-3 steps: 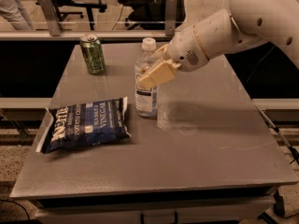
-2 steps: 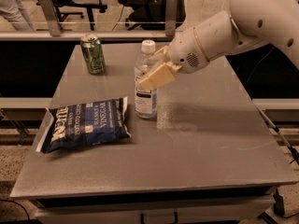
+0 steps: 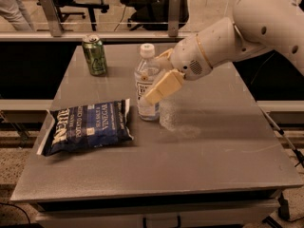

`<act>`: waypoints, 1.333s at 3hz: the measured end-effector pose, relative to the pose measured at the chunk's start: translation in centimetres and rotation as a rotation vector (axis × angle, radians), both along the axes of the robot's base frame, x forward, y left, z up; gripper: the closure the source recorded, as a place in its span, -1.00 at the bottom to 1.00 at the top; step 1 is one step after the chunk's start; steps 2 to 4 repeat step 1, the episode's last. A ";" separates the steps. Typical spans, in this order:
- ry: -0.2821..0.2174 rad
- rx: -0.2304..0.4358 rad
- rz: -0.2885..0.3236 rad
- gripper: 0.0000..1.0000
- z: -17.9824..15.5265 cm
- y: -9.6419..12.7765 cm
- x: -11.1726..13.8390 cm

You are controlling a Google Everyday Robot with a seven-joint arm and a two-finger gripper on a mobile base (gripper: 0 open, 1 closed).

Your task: Move blue plastic bottle near blue chip bag

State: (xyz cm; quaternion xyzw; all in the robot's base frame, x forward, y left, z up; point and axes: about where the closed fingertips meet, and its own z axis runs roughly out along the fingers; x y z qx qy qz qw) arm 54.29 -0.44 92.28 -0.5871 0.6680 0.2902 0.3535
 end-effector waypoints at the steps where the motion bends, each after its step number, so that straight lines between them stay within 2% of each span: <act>1: 0.000 0.000 0.000 -1.00 0.0 0.0 0.0; 4: 0.000 0.000 0.000 -1.00 0.0 0.0 0.0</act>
Offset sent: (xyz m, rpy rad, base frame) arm 0.0000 0.0000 0.0000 0.0000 0.0000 0.0000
